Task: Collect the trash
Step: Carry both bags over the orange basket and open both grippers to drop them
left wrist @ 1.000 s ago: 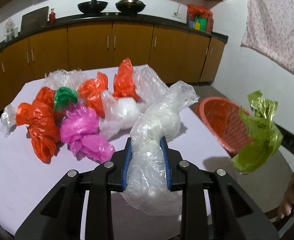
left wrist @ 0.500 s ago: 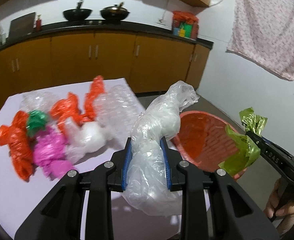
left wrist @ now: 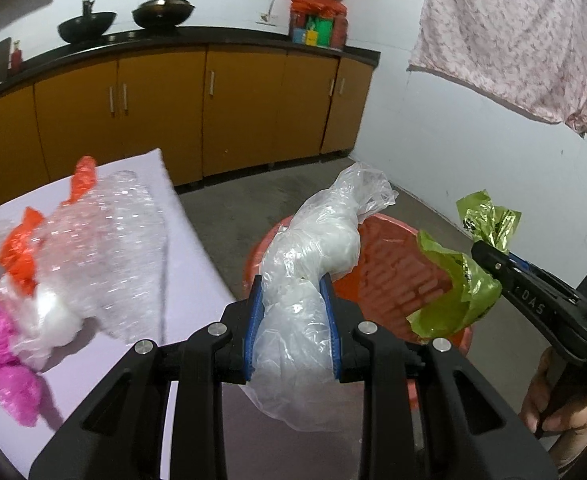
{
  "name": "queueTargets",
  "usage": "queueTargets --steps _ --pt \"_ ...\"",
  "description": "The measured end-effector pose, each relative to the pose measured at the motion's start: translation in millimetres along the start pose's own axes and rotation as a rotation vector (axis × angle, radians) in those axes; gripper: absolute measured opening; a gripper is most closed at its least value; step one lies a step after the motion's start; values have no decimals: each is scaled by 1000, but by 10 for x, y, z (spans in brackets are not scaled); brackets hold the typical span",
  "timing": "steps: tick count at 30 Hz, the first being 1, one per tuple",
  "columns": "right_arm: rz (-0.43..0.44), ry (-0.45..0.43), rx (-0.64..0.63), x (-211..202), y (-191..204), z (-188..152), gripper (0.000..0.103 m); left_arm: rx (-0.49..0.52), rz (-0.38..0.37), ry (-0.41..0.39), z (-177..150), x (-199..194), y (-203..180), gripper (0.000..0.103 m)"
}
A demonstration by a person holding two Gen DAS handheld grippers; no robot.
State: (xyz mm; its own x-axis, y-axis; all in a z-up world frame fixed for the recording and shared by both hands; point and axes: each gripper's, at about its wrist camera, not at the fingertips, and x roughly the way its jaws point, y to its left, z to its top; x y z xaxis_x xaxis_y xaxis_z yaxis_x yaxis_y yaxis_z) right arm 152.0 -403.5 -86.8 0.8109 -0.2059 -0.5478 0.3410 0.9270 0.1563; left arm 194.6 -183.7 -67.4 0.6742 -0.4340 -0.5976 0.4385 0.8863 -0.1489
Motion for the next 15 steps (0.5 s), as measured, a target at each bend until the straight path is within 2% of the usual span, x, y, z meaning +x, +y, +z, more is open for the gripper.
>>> queueTargets --steps 8,14,15 --pt "-9 13 16 203 -105 24 22 3 -25 43 53 280 -124 28" --pt "23 13 23 292 -119 42 26 24 -40 58 60 384 -216 29" --pt "30 10 22 287 -134 24 26 24 -40 59 60 389 -210 32"
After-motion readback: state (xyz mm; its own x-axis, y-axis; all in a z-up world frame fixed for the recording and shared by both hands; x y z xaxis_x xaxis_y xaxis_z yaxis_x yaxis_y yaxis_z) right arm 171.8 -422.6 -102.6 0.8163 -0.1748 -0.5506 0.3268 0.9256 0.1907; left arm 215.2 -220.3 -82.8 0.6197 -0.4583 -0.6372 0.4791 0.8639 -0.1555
